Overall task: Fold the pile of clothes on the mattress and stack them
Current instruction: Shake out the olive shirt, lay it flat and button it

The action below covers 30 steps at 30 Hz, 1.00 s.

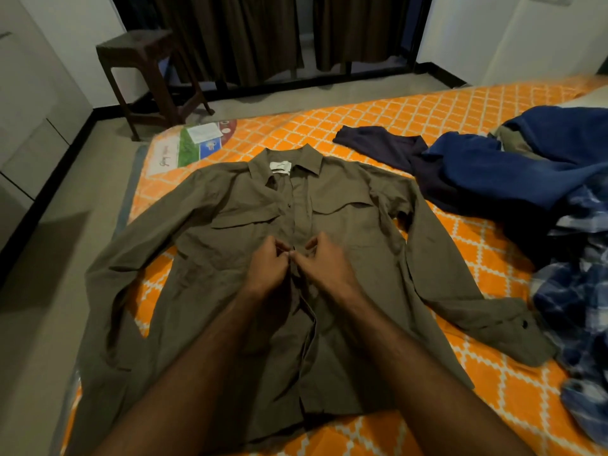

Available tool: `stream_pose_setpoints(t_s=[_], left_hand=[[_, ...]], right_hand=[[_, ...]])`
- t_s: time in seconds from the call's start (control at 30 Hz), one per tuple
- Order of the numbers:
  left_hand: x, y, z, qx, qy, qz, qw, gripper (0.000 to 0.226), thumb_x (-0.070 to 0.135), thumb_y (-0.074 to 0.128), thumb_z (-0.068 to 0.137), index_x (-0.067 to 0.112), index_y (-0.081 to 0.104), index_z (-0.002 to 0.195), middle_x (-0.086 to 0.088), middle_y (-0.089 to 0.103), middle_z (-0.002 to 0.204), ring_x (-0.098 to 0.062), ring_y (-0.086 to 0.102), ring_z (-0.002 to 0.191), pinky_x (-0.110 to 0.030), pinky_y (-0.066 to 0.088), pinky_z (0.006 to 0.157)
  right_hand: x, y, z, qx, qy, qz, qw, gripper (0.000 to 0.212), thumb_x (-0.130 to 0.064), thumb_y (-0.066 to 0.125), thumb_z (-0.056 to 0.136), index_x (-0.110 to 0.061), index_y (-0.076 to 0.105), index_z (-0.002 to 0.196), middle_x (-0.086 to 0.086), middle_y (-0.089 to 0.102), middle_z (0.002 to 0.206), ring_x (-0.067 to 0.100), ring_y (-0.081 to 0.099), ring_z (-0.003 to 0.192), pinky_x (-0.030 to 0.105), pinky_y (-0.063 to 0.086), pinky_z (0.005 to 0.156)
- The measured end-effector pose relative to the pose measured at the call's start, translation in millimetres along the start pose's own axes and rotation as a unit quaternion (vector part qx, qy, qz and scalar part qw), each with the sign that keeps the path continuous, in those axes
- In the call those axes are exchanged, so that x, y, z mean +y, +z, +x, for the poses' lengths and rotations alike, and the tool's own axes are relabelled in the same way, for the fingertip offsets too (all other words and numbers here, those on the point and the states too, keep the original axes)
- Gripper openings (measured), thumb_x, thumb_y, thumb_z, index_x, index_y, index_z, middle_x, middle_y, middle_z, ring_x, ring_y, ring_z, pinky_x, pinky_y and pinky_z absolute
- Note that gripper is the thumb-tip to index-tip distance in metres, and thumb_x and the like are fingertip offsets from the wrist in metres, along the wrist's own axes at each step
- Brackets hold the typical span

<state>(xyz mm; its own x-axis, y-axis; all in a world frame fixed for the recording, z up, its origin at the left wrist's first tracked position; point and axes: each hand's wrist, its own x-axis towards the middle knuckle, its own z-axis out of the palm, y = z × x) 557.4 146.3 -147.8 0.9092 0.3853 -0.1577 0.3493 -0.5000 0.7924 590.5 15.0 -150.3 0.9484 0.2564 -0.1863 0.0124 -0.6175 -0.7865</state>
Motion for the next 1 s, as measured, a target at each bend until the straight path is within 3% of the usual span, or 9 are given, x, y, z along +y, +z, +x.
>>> stream_pose_setpoints(t_s=[0.07,0.17,0.27,0.3,0.4,0.63,0.73,0.87,1.0], left_hand=[[-5.5,8.3,2.5,0.027,-0.034,-0.044,0.998,0.009,0.010,0.049,0.102,0.010,0.058,0.101,-0.013,0.068,0.104,-0.019,0.062,0.085,-0.036,0.052,0.083],[-11.8,18.2,-11.3,0.054,-0.048,-0.086,0.994,0.018,0.029,0.053,0.102,0.014,0.059,0.096,-0.008,0.064,0.098,-0.021,0.063,0.086,-0.040,0.055,0.079],[-15.9,25.1,-16.3,0.065,0.025,0.005,0.998,0.031,0.043,0.071,0.088,0.017,0.056,0.096,0.002,0.050,0.097,-0.010,0.052,0.083,-0.018,0.042,0.068],[-18.2,26.8,-15.1,0.067,0.034,0.021,0.997,0.037,0.043,0.077,0.082,0.017,0.054,0.095,0.003,0.047,0.096,-0.007,0.049,0.081,-0.016,0.038,0.065],[-21.5,31.7,-9.5,0.069,0.035,0.057,0.995,0.043,0.040,0.083,0.075,0.014,0.053,0.093,-0.001,0.046,0.097,-0.014,0.050,0.082,-0.025,0.041,0.070],[-7.3,40.3,-4.0,0.073,0.007,0.152,0.986,0.058,0.051,0.073,0.079,0.004,0.055,0.107,-0.014,0.050,0.114,-0.032,0.056,0.101,-0.041,0.048,0.086],[-7.0,36.4,0.1,0.063,0.002,0.153,0.986,0.051,0.042,0.074,0.080,0.003,0.057,0.107,-0.015,0.054,0.114,-0.030,0.057,0.098,-0.037,0.048,0.082],[-8.3,32.6,1.6,0.065,-0.005,0.146,0.987,0.031,0.034,0.074,0.079,0.010,0.060,0.091,-0.007,0.062,0.093,-0.022,0.058,0.086,-0.029,0.041,0.068],[-7.4,27.6,-2.1,0.067,-0.042,0.050,0.996,0.016,0.026,0.073,0.083,0.019,0.060,0.078,0.002,0.063,0.075,-0.018,0.063,0.077,-0.031,0.049,0.067]], right_hand=[[6.2,5.5,5.8,0.000,0.003,-0.024,1.000,0.039,-0.049,0.069,0.080,-0.023,0.055,0.105,-0.003,0.063,0.095,0.019,0.064,0.085,0.035,0.055,0.073],[34.0,6.8,-3.4,0.069,-0.032,0.073,0.994,0.012,-0.025,0.069,0.088,-0.022,0.058,0.093,-0.004,0.062,0.083,0.011,0.060,0.074,0.024,0.046,0.064],[51.1,5.1,-3.1,0.100,-0.056,0.192,0.975,0.009,-0.018,0.072,0.090,-0.019,0.063,0.089,0.000,0.064,0.079,0.006,0.059,0.072,0.025,0.051,0.068],[53.2,5.7,0.1,0.093,-0.058,0.209,0.972,0.008,-0.017,0.072,0.090,-0.017,0.064,0.090,0.003,0.066,0.080,0.009,0.063,0.075,0.028,0.054,0.071],[55.6,8.3,4.5,0.081,-0.055,0.216,0.971,0.007,-0.017,0.073,0.089,-0.015,0.066,0.090,0.013,0.069,0.084,0.027,0.068,0.082,0.041,0.056,0.077],[57.9,10.8,6.5,0.115,-0.076,0.183,0.973,0.012,-0.032,0.070,0.079,-0.020,0.065,0.077,0.005,0.064,0.081,0.015,0.063,0.073,0.044,0.055,0.075],[59.8,12.6,7.0,0.124,-0.073,0.193,0.971,0.021,-0.040,0.068,0.076,-0.019,0.064,0.077,0.006,0.064,0.080,0.017,0.062,0.072,0.046,0.055,0.073],[58.3,12.7,4.7,0.127,-0.078,0.201,0.968,0.022,-0.040,0.068,0.076,-0.019,0.063,0.076,0.007,0.063,0.078,0.015,0.059,0.068,0.047,0.054,0.071],[58.1,11.4,3.9,0.121,-0.073,0.221,0.965,0.025,-0.043,0.068,0.077,-0.018,0.065,0.079,0.007,0.066,0.078,0.025,0.064,0.073,0.051,0.056,0.074]])
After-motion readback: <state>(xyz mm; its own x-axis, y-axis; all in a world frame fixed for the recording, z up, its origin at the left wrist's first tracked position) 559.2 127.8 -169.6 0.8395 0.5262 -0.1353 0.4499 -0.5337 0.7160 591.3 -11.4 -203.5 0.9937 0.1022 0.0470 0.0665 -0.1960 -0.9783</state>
